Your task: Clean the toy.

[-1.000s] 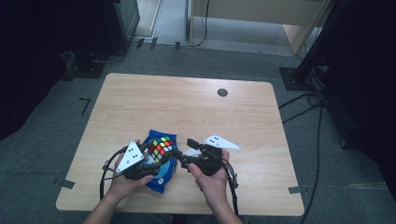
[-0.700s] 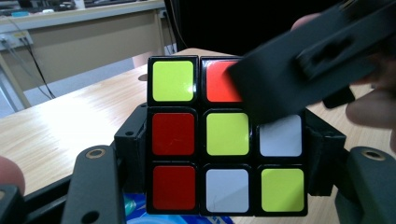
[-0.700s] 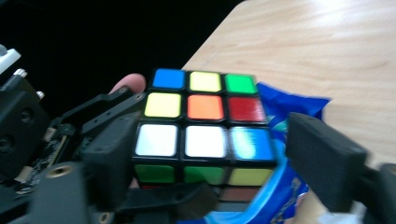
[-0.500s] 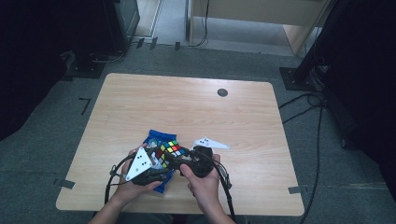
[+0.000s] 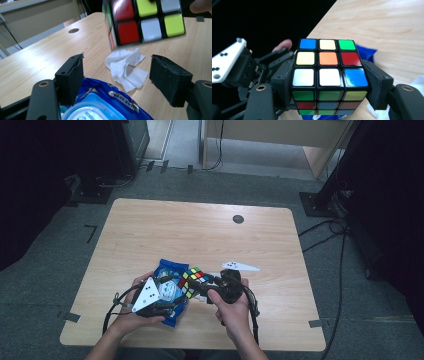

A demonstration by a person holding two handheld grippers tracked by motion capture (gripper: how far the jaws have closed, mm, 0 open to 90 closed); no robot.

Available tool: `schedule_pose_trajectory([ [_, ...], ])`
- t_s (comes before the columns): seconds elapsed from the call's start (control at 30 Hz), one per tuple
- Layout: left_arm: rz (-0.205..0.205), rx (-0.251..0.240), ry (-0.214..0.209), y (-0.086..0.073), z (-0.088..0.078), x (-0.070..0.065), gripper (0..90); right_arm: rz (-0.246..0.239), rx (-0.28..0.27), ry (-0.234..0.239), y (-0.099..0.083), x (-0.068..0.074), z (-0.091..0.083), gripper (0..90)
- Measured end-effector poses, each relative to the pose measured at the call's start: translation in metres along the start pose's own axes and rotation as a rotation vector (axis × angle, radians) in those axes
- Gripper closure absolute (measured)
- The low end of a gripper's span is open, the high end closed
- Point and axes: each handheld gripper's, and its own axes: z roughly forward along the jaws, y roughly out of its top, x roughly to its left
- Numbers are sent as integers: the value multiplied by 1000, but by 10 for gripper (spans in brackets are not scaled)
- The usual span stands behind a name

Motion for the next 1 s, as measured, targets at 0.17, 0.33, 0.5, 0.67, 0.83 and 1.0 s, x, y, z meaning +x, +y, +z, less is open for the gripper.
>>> schedule_pose_trajectory([
  [0.17, 47, 16, 21, 1, -1, -3, 237, -17, 30, 4, -3, 4, 8, 345],
  [0.33, 61, 7, 8, 3, 0, -7, 207, 12, 44, 29, -4, 1, 11, 343],
  [0.5, 74, -6, -5, 7, 2, -14, 199, 6, 81, 28, -7, 3, 17, 343],
  [0.67, 81, -8, -15, 6, 3, -17, 233, 10, 98, 15, -8, 2, 17, 344],
  [0.83, 135, 16, 18, 4, 7, -24, 249, 18, 120, 33, -8, 2, 20, 344],
  [1.0, 150, -15, 12, 5, 4, -26, 338, 20, 134, 45, -8, 3, 23, 342],
])
